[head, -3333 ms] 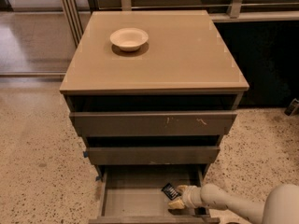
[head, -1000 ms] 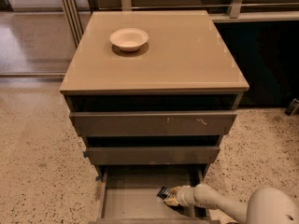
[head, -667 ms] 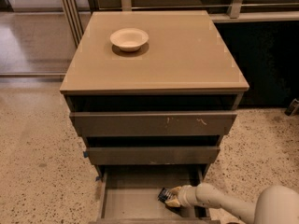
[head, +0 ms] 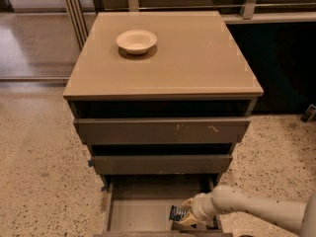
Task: Pick rxbar blueberry from bottom drawer and place on counter
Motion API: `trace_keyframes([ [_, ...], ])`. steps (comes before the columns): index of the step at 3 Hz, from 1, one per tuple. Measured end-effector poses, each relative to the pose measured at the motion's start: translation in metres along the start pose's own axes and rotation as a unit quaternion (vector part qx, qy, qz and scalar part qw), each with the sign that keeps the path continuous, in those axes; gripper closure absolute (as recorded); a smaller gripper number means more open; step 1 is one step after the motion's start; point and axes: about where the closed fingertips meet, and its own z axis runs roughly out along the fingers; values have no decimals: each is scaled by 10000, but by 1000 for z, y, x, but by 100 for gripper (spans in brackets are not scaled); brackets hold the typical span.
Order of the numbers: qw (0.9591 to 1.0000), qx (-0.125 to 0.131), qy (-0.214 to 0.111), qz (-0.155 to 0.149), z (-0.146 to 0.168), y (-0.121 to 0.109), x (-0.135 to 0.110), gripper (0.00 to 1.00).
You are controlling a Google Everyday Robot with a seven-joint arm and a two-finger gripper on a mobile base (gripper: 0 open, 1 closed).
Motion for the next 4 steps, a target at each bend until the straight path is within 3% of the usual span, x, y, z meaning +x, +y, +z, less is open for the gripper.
trace_keyframes([
  [1,9995,-125,151,-261,-23,17,-10,100],
  [3,9993,-192,118,-303,-37,11,-19,100],
  [4,9986,-290,-40,-439,-83,-3,-66,100],
])
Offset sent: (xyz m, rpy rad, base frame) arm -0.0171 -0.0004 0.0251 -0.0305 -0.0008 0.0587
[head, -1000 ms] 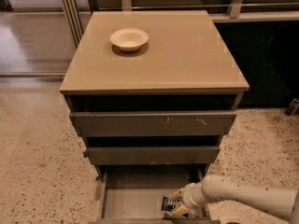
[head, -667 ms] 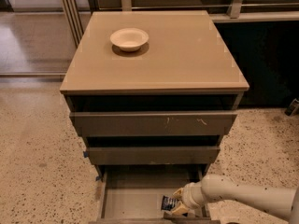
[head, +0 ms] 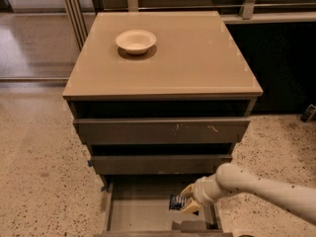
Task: Pick rxbar blueberry from bottom drawer and place on counter
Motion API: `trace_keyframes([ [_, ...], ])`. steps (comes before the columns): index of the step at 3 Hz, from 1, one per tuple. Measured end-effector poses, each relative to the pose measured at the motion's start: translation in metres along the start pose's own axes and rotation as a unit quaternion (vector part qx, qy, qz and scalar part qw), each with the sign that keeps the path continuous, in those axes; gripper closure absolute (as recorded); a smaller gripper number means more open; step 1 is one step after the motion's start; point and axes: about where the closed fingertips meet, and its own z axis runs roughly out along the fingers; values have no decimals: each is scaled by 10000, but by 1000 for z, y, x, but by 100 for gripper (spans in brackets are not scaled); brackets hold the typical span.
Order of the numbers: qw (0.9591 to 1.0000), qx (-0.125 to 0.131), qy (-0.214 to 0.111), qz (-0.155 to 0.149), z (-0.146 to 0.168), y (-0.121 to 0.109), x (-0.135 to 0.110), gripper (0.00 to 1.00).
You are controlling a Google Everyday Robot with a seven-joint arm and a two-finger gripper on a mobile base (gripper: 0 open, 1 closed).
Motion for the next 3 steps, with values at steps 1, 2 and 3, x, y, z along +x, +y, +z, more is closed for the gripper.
trace_keyframes([
  [1,9995,-41,-43,-298,-88,-24,-81,100],
  [2,9977,-57,216,-647,-169,-37,-147,100],
  [3,9964,-182,374,-744,-188,-30,-154,100],
])
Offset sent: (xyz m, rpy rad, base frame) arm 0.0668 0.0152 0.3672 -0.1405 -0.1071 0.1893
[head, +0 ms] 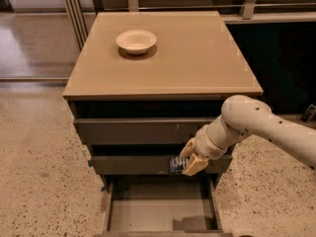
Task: Pick rxbar blueberry from bottom drawer and place on counter
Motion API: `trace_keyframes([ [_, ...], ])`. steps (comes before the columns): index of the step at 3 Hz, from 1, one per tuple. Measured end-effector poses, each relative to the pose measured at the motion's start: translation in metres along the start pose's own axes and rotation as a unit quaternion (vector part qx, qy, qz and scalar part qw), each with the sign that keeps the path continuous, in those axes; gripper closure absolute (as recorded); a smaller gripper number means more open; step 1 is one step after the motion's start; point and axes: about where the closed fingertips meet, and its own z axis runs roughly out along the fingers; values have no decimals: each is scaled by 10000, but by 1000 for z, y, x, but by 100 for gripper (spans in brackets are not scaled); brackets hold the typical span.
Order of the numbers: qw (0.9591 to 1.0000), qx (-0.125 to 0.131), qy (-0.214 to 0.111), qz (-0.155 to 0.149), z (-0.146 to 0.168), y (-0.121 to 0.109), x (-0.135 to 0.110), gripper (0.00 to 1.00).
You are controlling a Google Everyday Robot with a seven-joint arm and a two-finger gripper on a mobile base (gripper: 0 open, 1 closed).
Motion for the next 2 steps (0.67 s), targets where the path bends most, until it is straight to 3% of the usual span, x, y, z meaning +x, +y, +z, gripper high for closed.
trace_keyframes([
  [1,10000,-4,-3,2,0,0,0,100],
  [2,9998,11,-159,70,-19,-4,-19,100],
])
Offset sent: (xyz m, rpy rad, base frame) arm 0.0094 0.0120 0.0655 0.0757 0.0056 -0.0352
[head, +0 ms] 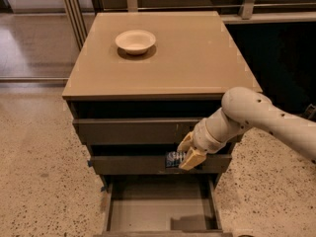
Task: Pick rxbar blueberry from bottom drawer and place on counter
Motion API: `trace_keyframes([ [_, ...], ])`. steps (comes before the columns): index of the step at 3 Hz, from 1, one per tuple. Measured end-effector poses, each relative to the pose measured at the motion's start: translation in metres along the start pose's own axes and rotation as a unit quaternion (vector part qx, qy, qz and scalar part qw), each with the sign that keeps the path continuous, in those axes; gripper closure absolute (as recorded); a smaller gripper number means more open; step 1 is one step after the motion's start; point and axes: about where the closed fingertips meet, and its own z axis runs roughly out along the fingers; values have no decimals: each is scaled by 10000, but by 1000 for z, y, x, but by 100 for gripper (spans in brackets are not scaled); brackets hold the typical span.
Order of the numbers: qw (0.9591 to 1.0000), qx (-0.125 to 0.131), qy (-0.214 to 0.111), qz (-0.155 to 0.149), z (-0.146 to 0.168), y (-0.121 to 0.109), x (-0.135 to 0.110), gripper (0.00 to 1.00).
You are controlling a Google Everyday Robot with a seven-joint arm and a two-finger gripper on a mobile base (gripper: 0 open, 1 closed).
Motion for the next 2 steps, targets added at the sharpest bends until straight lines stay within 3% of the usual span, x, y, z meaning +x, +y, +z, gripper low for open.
trace_keyframes([
  [1,9995,120,-262,145,-58,-8,-52,100],
  [2,9977,414,-518,131,-166,-23,-136,100],
])
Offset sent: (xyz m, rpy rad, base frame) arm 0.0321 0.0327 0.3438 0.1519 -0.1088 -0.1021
